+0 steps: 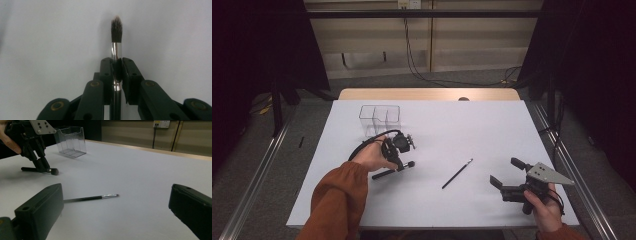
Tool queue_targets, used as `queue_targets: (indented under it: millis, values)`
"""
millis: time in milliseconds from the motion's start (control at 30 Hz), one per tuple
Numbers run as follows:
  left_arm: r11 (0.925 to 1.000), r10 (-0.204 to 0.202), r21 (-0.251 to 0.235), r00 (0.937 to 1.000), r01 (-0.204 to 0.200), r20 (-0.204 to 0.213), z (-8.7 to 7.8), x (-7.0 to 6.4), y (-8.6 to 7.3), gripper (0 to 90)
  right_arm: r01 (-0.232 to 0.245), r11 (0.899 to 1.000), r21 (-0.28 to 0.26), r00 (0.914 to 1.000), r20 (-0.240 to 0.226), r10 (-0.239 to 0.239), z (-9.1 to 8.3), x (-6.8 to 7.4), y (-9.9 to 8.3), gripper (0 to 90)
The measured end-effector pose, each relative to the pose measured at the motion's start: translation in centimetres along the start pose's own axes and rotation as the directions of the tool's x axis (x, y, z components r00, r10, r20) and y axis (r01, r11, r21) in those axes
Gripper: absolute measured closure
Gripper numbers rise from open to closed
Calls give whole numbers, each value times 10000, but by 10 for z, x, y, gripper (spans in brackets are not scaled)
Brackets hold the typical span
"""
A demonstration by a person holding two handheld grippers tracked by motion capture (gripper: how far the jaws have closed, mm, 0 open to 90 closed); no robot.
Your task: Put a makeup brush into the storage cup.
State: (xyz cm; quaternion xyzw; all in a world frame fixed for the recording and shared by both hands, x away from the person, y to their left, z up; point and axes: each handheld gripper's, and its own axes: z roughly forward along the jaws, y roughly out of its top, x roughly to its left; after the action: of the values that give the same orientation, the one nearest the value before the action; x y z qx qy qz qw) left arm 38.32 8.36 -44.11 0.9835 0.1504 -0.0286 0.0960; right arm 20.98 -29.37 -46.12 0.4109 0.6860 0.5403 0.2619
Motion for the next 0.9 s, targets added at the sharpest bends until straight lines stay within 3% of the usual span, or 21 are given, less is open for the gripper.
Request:
queue_targets:
  millis: [567, 800, 900]
  values:
    - [9997, -172, 174, 9998, 170, 117, 1, 1, 2, 796, -11, 10000, 0, 10000, -18, 11, 1, 0, 0, 0]
    - [9992, -284, 276, 9995, 287, -98, 4, -1, 4, 789, -78, 10000, -7, 10000, -8, 78, 1, 0, 0, 0]
    - [9993, -116, 342, 9997, 122, -193, 4, -2, 4, 785, -9, 10000, 6, 10000, -37, 9, 1, 0, 0, 0]
